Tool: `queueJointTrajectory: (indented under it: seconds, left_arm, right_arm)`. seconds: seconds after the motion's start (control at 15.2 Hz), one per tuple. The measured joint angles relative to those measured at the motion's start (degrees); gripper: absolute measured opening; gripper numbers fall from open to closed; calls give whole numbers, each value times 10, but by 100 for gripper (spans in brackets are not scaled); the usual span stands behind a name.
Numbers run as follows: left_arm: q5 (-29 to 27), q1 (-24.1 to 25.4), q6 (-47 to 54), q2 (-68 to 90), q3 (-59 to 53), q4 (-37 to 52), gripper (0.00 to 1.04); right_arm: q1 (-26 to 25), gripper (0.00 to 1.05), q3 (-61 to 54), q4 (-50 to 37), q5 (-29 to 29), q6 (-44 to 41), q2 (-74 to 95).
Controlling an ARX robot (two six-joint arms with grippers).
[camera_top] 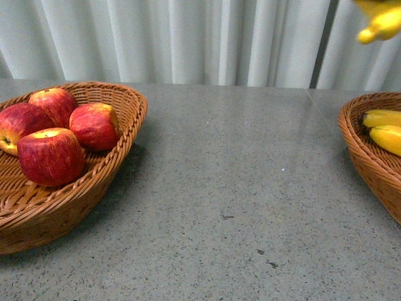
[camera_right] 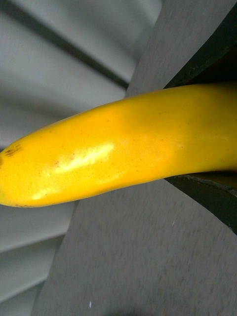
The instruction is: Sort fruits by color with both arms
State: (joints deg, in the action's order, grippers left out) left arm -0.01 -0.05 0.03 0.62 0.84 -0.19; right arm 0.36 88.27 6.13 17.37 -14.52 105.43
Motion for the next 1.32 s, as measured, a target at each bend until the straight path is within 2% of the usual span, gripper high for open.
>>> queueJointTrajectory:
  seconds: [0.2,0.33,0.53,0.66,0.72,0.79,1.05,1.32]
  left_arm:
    - [0,0,0,0,0,0,98]
    - [0,0,0,0,0,0,98]
    - [0,0,0,0,0,0,98]
    - [0,0,0,0,0,0,98]
    - [0,0,0,0,0,0,98]
    - [0,0,0,0,0,0,98]
    - [0,0,0,0,0,0,98]
    - [0,0,0,0,0,0,98]
  right_arm:
    - [-90,36,-91,-21,20,-62,-49]
    - [-147,36,-195,-50,39,-102,-77]
    - [-177,36,-299,-61,53,-147,-101]
    - [-180,36,-320,-57,56,-159,-104]
    - [-179,40,-322,-56,56,-165,-110]
    - [-175,50,-327,-58,56,-166,-121]
    - [-149,99,-323,-101,87,-115,-207]
    - [-134,98,-345,-143,165,-5,-324]
